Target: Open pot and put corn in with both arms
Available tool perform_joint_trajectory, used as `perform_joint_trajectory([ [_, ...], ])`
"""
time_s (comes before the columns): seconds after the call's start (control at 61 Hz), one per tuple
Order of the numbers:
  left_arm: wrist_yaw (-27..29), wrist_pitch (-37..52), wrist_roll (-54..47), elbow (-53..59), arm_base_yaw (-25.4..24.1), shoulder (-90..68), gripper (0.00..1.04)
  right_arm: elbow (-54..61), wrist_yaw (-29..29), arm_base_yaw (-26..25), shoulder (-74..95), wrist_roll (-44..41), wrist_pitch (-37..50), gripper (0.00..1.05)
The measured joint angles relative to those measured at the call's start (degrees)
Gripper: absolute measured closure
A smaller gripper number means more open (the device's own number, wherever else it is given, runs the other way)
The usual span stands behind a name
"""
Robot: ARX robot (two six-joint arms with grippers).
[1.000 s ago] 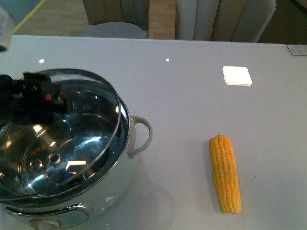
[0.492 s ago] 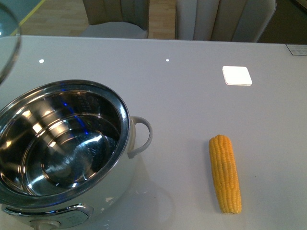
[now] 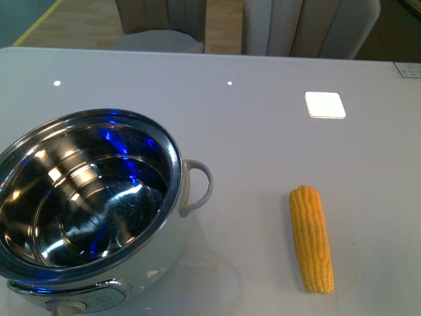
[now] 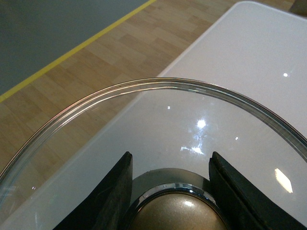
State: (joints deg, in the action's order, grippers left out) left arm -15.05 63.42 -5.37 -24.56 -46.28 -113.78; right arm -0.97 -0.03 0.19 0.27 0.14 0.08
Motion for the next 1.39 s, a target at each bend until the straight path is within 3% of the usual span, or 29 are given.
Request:
perform_joint_trajectory([
  [0.262, 1.66, 9.46, -0.77, -1.70, 3.74, -14.14, 0.63, 0.00, 0.02, 0.00, 0.00, 0.00, 0.00, 0.09],
  [0.738, 5.27, 7.78, 0.72, -17.79, 10.97, -26.47, 0.63, 0.00, 0.02, 0.00, 0.00, 0.00, 0.00, 0.09],
  [1.295, 5.55, 8.39, -0.90, -22.08, 11.52, -33.51, 0.63, 0.00, 0.02, 0.02, 0.00, 0.00, 0.00, 0.09],
  [1.393, 5.16, 7.96, -1.33, -21.97, 11.52, -33.33, 0.48, 0.00, 0.02, 0.00, 0.00, 0.00, 0.00, 0.09],
])
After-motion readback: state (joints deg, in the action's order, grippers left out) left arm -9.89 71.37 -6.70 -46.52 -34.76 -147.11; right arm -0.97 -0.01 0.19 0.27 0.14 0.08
